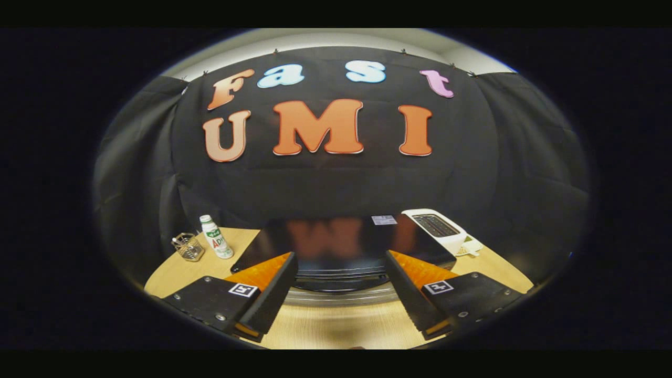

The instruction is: Open the toaster oven, put the food inside, and close the toaster oven door.

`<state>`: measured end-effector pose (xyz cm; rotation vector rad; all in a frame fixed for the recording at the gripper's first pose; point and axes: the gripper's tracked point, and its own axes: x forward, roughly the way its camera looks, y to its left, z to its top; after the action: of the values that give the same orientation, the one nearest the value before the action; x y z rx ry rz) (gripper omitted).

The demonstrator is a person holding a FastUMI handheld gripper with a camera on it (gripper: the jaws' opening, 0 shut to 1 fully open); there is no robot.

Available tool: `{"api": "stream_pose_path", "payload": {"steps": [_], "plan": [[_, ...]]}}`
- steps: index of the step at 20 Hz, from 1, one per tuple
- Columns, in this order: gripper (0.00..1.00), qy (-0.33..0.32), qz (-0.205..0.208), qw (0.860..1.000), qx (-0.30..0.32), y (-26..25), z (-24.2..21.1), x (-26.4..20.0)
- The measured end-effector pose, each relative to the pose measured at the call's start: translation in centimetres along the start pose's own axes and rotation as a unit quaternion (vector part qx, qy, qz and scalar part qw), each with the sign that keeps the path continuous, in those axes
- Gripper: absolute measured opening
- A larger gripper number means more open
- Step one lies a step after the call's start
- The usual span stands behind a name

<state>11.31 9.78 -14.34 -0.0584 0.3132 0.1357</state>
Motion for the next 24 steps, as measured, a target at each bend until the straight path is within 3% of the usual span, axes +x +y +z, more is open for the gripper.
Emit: {"api": "stream_pose_path", "payload": {"steps": [8,15,24], "plan": [[0.99,0.042,-0.004,0.999,-0.031,0.2,-2.6,4.1],[0.99,0.062,0.032,0.997,-0.016,0.6,-3.5,1.7],[0.99,0.036,0.02,0.999,-0.009,0.0,-6.5,-4.3]]}}
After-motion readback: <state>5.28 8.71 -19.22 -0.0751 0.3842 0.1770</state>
